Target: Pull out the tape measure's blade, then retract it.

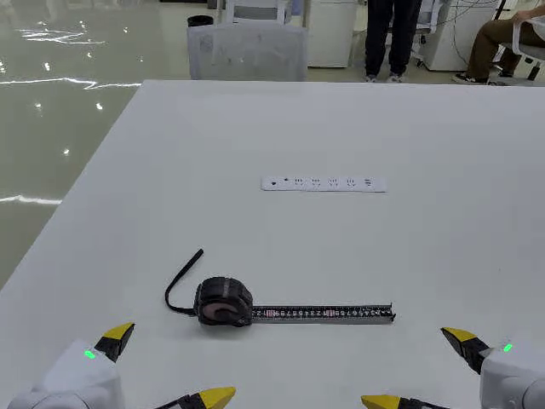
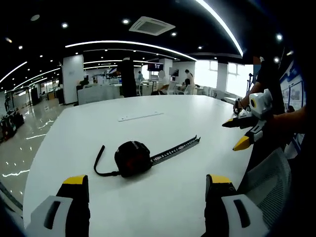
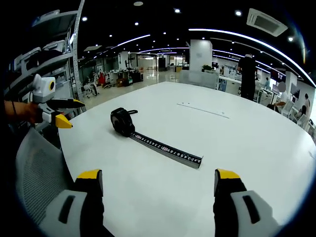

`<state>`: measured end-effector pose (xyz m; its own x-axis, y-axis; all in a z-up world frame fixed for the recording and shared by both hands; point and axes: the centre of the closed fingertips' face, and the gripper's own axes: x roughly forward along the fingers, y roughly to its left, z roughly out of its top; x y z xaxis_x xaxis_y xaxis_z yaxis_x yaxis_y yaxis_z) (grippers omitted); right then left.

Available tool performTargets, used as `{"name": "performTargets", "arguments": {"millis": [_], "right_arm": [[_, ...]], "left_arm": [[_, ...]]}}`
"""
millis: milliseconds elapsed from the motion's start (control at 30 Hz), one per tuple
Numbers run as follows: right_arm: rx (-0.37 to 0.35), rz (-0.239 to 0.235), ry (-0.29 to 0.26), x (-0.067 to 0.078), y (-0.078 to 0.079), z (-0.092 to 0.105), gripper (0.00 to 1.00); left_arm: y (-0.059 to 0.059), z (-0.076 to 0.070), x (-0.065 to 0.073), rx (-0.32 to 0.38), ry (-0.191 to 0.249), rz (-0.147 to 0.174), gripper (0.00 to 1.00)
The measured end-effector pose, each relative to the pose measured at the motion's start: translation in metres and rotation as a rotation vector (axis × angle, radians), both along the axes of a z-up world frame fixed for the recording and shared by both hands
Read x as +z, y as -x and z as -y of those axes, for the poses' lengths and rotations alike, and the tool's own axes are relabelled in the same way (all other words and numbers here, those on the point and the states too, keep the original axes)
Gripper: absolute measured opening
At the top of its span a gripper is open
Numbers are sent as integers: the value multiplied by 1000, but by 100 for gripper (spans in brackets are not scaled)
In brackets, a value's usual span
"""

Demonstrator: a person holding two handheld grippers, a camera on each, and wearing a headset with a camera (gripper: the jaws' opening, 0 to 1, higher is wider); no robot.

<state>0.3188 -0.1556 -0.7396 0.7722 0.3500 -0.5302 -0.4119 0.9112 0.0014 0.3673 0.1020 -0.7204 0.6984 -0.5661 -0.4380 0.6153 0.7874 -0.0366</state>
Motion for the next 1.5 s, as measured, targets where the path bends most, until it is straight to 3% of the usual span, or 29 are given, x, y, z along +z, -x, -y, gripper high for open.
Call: {"name": "performTargets", "arguments": {"millis": [200,267,567,733,833,933,1300,1500], "right_arm": [[-2,21,-6,4,1,-14,98],[-7,28,-6,4,1,-16,99],[-53,42,-35,6,4,-18,100],[-90,56,-65,10,5,-17,100],[-96,56,-73,10,5,-18,99],[-95,58,-65,10,4,-18,99],[-106,61,-59,10,3,-13,99],[-109,58,-50,9,3,-7,99]], "left_arm": [[5,5,0,12,33,-7,100],[5,5,-2,14,12,8,100],[2,5,1,62,23,26,100],[8,13,-1,44,39,2,100],[10,16,-1,42,35,3,100],[11,17,-1,52,49,-7,100],[8,11,2,96,36,11,100],[6,12,1,117,23,1,100]]}}
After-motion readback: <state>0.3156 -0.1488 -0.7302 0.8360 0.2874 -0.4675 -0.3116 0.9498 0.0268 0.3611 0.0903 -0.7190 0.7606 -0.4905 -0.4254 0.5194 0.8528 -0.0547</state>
